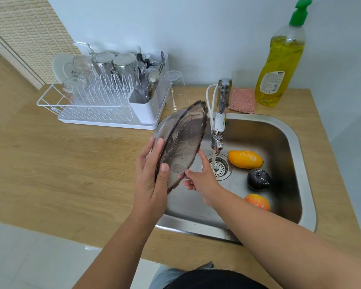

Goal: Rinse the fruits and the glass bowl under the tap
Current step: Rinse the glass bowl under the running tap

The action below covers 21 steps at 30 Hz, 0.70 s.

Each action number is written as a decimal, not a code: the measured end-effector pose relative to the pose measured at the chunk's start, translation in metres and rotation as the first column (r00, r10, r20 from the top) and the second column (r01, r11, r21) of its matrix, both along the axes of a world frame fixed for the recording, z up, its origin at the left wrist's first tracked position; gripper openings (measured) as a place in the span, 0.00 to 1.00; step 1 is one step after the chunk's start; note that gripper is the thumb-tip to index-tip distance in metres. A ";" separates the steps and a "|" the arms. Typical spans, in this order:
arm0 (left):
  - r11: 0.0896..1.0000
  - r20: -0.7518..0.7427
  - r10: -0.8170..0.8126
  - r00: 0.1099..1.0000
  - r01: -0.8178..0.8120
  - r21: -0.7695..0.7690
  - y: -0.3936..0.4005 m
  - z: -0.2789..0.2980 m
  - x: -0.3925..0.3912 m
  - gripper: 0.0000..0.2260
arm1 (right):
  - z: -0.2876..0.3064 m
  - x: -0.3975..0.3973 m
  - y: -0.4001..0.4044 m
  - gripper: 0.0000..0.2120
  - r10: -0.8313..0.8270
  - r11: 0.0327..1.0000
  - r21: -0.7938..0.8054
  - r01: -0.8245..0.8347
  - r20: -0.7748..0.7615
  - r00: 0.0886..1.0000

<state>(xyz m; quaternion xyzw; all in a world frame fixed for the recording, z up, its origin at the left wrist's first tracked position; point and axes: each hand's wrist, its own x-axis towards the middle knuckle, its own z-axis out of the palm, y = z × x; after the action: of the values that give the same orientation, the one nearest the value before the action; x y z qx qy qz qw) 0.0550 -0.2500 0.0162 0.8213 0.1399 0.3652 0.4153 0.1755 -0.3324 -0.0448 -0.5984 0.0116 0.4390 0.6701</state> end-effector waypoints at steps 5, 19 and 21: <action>0.925 -0.062 0.183 0.981 -0.193 -0.327 0.017 0.000 -0.008 0.19 | 0.000 -0.001 0.000 0.39 0.049 0.997 -0.065 -0.049 -0.005 0.999; 0.585 -0.149 0.463 0.874 -0.427 -0.689 0.094 -0.019 -0.042 0.16 | 0.021 -0.007 0.020 0.37 0.212 0.976 0.031 -0.216 0.106 0.971; 0.576 -0.156 0.478 0.864 -0.442 -0.688 0.101 -0.020 -0.043 0.17 | 0.025 -0.009 0.025 0.37 0.230 0.971 0.034 -0.236 0.117 0.966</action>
<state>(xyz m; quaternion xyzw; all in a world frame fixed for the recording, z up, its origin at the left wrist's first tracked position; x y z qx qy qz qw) 0.0117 -0.1488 -0.0037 0.5257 0.4663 0.3979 0.5898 0.1667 -0.3076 -0.0199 -0.6034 -0.1069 0.4805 0.6274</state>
